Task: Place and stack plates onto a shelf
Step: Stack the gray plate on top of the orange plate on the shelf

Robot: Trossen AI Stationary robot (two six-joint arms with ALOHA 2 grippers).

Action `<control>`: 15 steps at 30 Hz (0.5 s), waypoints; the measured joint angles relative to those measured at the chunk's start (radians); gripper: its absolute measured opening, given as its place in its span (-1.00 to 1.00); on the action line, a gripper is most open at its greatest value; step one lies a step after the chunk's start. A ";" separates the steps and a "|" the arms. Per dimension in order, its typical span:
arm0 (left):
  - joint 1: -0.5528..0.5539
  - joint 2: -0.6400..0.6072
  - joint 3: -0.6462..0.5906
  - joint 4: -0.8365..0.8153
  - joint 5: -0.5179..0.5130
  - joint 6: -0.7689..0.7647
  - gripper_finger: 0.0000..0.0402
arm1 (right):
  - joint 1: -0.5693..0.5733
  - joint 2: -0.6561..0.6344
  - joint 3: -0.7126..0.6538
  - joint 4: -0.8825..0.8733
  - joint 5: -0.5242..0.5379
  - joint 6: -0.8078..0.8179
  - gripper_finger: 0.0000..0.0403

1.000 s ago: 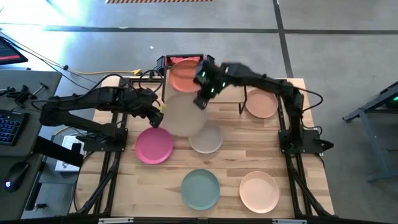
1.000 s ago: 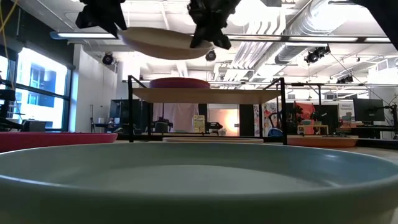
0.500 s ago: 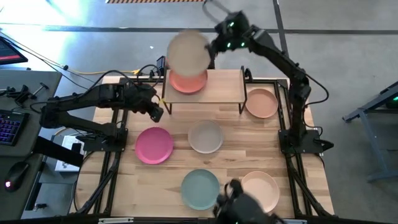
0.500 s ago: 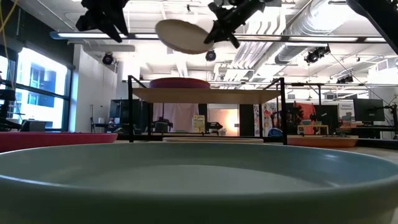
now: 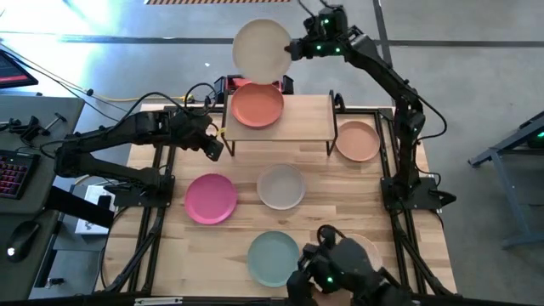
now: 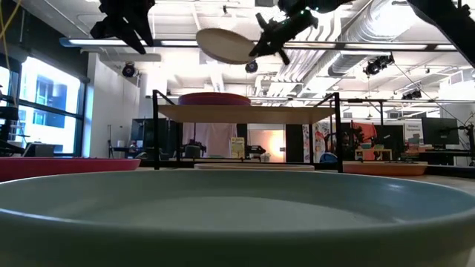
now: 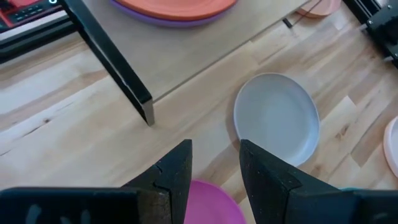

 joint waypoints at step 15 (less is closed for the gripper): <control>0.024 0.000 0.000 0.000 0.000 0.001 -0.38 | 0.048 0.089 0.000 -0.185 -0.038 0.032 -1.00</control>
